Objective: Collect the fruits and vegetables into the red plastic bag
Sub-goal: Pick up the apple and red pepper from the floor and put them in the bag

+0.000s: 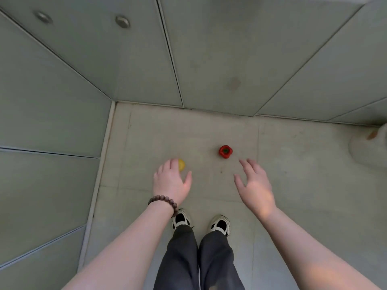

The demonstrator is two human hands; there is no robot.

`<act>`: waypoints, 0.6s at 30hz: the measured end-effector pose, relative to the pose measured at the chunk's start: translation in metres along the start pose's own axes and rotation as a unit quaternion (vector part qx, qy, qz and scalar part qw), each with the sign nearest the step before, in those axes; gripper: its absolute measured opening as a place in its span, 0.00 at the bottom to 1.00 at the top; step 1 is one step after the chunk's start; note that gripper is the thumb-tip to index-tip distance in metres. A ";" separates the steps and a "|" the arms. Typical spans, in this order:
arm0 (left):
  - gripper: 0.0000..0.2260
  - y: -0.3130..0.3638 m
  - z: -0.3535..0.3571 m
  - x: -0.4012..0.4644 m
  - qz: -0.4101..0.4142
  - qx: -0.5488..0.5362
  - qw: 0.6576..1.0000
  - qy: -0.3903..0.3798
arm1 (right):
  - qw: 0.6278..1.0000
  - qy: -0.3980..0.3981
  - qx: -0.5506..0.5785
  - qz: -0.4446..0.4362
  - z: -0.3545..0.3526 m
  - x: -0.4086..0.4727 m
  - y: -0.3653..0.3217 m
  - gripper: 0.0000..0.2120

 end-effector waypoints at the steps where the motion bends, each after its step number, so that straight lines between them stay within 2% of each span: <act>1: 0.24 -0.006 0.023 0.010 -0.005 0.006 1.000 -0.006 | 1.000 -0.007 -0.009 -0.003 0.017 0.012 0.013 0.23; 3: 0.27 -0.014 0.052 0.028 -0.002 0.015 1.000 -0.013 | 1.000 0.001 -0.011 -0.011 0.032 0.027 0.028 0.22; 10: 0.44 -0.060 0.221 0.125 -0.042 0.040 0.996 -0.067 | 0.998 -0.034 -0.045 -0.019 0.141 0.115 0.115 0.23; 18: 0.50 -0.090 0.333 0.189 -0.050 0.024 0.994 -0.092 | 0.996 -0.060 -0.057 -0.042 0.221 0.186 0.165 0.24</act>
Point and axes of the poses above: each hand's wrist, its own x-axis towards the middle knuckle, its own z-axis out of the palm, y = z × x, the point moved 4 cm from there along x, towards the middle knuckle, and after that the axes turned 10 degrees about x, right-handed, at the moved point
